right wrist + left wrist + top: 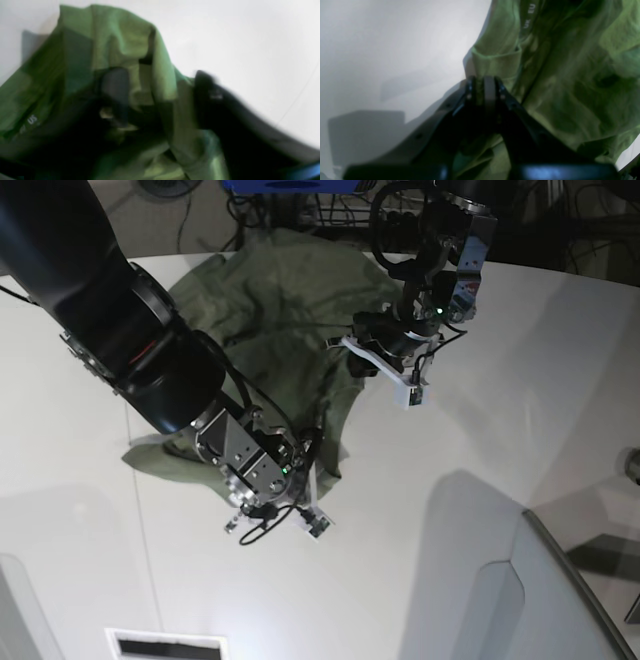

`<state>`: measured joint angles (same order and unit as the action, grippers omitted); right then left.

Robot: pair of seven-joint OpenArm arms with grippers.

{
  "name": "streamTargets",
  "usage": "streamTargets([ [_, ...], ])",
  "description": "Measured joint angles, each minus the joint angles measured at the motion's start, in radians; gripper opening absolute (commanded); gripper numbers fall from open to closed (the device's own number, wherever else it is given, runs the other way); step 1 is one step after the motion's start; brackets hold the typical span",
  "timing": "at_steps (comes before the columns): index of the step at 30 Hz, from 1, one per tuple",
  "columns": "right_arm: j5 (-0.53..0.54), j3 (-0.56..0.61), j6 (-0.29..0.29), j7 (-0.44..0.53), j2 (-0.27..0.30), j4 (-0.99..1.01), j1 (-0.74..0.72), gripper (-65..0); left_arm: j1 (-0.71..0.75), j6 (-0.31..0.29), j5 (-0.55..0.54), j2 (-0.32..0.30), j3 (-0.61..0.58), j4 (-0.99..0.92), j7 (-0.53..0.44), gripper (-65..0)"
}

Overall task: Layout the t-shirt on the table in an organized manner, then fold the t-shirt properly
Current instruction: 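Regrasp the shirt fabric with both grippers and lift it, then lift the shirt high with both grippers and drag it across the table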

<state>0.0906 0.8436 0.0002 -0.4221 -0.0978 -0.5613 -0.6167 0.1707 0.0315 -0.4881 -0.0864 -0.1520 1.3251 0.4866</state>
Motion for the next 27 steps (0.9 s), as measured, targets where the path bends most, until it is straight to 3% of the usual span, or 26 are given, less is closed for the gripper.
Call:
streamTargets([
  [5, -0.001, 0.000, -0.001, -0.001, 0.001, 0.000, -0.003, -50.4, 0.000, 0.000, 0.000, 0.000, 0.000, 0.000, 0.000, -60.9],
  [7, -0.001, 0.000, 0.000, 0.000, -0.002, 0.000, -0.011, -57.6, 0.000, 0.001, 0.001, -0.002, 0.000, 0.000, 0.000, -65.0],
  [9, -0.002, 0.001, 0.000, 0.000, -0.002, 0.000, -0.018, -64.4, 0.000, -0.004, -0.005, -0.010, 0.000, 0.000, 0.001, -65.0],
  [12, -0.002, 0.001, 0.000, -0.005, -0.005, 0.000, -0.026, -64.2, 0.001, -0.013, -0.015, -0.019, 0.011, 0.000, 0.009, -65.0],
  [18, -0.005, 0.003, 0.001, -0.013, -0.010, -0.072, -0.018, -64.2, 0.015, -0.016, -0.015, -0.031, 0.166, 0.029, 0.060, -65.0],
  [22, 0.005, 0.005, -0.010, -0.011, -0.020, -0.181, -0.026, -64.2, 0.042, 0.025, 0.016, -0.092, 0.235, 0.122, 0.129, -65.0],
  [27, 0.005, 0.007, -0.011, -0.051, -0.030, -0.246, -0.084, -64.2, -0.038, 0.022, 0.014, -0.138, 0.336, 0.282, 0.311, -65.0],
])
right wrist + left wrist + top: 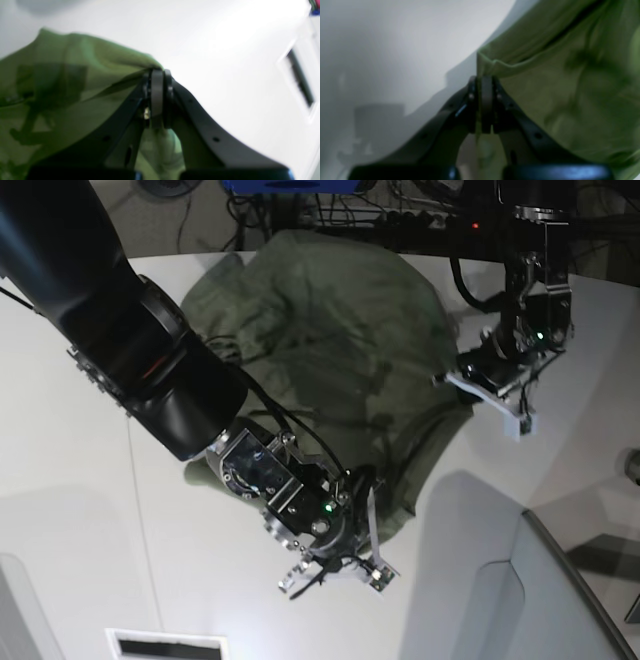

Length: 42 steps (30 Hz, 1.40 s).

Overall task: Layout the t-shirt on the table in an organized manner, then fold the t-shirt properly
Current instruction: 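Lift the shirt high with both grippers and drag it across the table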

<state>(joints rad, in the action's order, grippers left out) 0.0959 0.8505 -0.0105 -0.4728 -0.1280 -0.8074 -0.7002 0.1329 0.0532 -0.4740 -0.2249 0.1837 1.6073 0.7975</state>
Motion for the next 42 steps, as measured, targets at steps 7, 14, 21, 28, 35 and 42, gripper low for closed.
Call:
streamTargets([
  [7, 0.007, -0.036, -0.013, -0.001, 0.039, -0.005, -0.154, -64.2, -0.267, -0.005, -0.011, -0.108, 0.061, 0.127, 0.250, -65.0],
  [14, -0.021, -0.208, 0.015, -0.009, 0.140, -0.002, -0.335, -64.2, -0.424, -0.001, 0.001, -0.190, 0.116, 0.024, 0.200, -65.0],
  [21, -0.006, -0.224, 0.002, 0.008, 0.211, -0.036, -0.431, -64.4, -0.477, 0.002, -0.083, -0.222, 0.272, 0.143, 0.130, -65.0],
  [28, -0.021, -0.233, 0.025, -0.122, 0.284, -0.107, -0.304, -64.4, -0.346, 0.000, -0.082, -0.203, 0.185, 0.137, 0.132, -65.0],
  [35, 0.001, -0.221, 0.001, -0.156, 0.254, -0.166, 0.037, -64.4, -0.151, 0.002, -0.079, -0.064, -0.041, 0.126, 0.008, -65.0],
  [42, -0.004, -0.272, 0.010, -0.225, 0.237, -0.335, 0.221, -64.4, -0.130, 0.028, -0.069, -0.036, -0.396, -0.069, -0.233, -65.0],
])
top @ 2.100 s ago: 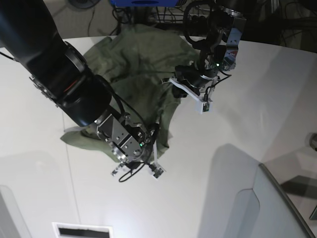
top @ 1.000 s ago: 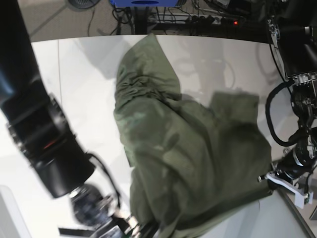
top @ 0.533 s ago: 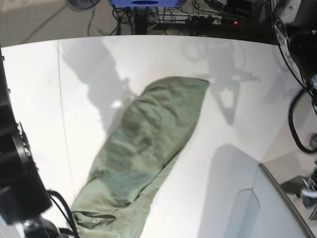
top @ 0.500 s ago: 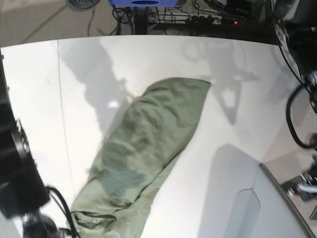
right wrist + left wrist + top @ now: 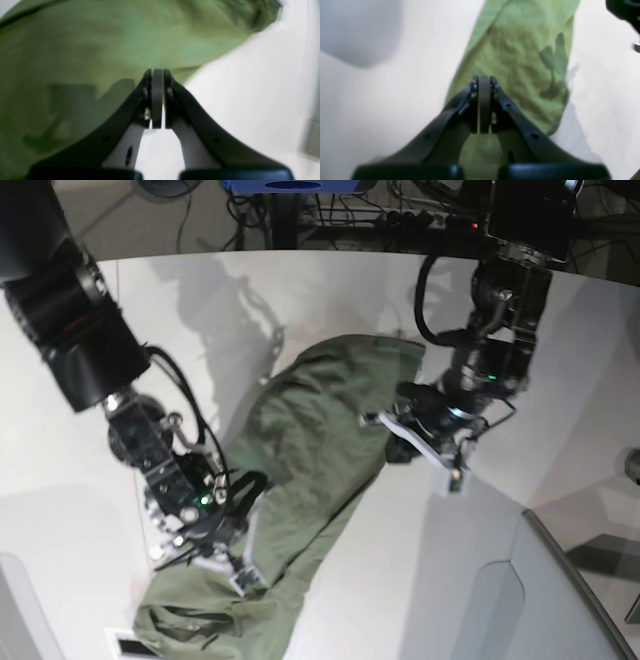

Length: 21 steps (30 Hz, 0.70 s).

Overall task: Layout the t-shirt on the table in an organized manner, then fold the t-shirt properly
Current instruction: 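Lift the shirt high with both grippers and drag it across the table, then lay the shirt down lengthwise and open both grippers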

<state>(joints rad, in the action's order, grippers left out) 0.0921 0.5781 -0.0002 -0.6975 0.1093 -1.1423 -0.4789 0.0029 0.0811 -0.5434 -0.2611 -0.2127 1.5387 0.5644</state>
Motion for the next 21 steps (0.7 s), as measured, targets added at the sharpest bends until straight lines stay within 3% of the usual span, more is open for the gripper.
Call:
streamTargets([
  [3, 0.006, -0.087, -0.001, -0.072, -0.030, -0.093, 0.079, -64.4, 0.003, 0.090, 0.103, -0.002, -0.102, -0.094, -0.058, -65.0],
  [7, -0.013, -0.112, 0.008, -0.075, -0.032, -0.137, 0.153, -64.4, 0.008, 0.091, 0.190, 0.021, -0.124, -0.126, -0.084, -65.0],
  [12, 0.005, -0.112, 0.000, -0.085, -0.092, -0.086, 0.231, -64.4, 0.037, 0.088, 0.254, 0.017, -0.124, -0.128, -0.088, -65.0],
  [21, -0.009, -0.116, 0.007, -0.073, -0.126, 0.012, 0.263, -64.4, 0.146, 0.084, 0.342, 0.012, -0.125, -0.147, -0.109, -65.0],
])
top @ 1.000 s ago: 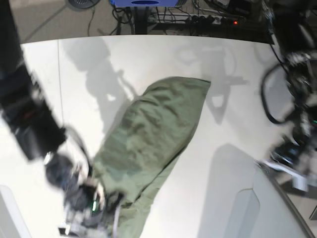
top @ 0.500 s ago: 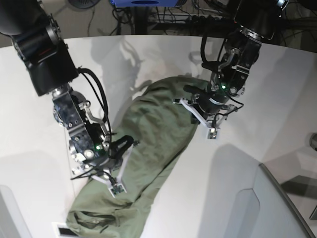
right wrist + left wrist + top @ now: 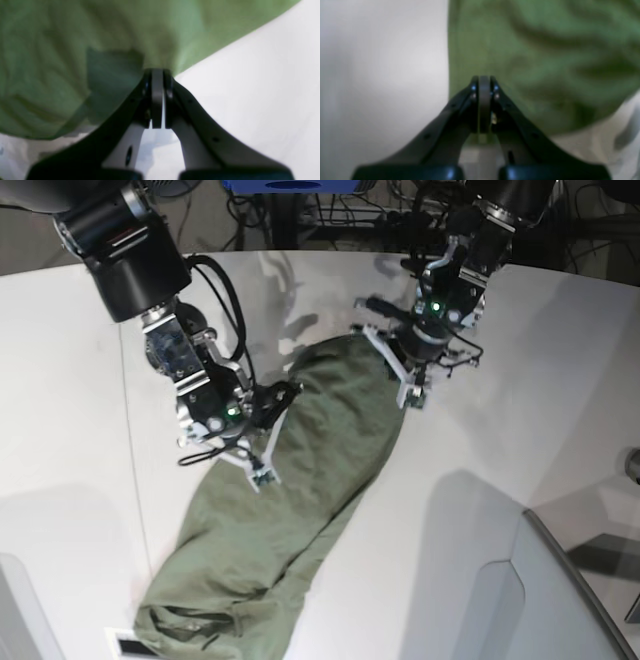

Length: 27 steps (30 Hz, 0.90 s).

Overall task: Layout the t-shirt on the table in an organized manner, then fold the t-shirt properly
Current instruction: 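Lay the shirt down lengthwise and open both grippers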

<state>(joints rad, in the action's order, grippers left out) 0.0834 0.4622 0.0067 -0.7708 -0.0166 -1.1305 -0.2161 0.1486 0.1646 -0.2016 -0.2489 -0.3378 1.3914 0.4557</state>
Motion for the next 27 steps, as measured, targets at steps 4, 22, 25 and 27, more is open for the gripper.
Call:
streamTargets([
  [4, 0.002, 0.000, -0.002, 0.053, -0.008, 0.024, 0.041, -64.4, 0.021, -0.004, 0.008, -0.003, 0.003, -0.028, -0.051, -65.0],
  [22, -0.003, -0.087, -0.001, -0.173, 0.076, -0.365, 0.180, -64.4, 0.102, 0.013, 0.008, -0.022, 0.095, 0.317, 0.033, -65.0],
  [25, 0.009, -0.082, -0.006, -0.135, 0.048, -0.214, 0.058, -64.4, -0.003, 0.008, 0.015, 0.048, 0.082, 0.201, 0.016, -65.0],
  [27, 0.003, -0.084, 0.001, -0.075, 0.050, -0.103, 0.000, -64.4, -0.079, 0.009, 0.014, 0.088, 0.048, 0.091, 0.008, -65.0],
])
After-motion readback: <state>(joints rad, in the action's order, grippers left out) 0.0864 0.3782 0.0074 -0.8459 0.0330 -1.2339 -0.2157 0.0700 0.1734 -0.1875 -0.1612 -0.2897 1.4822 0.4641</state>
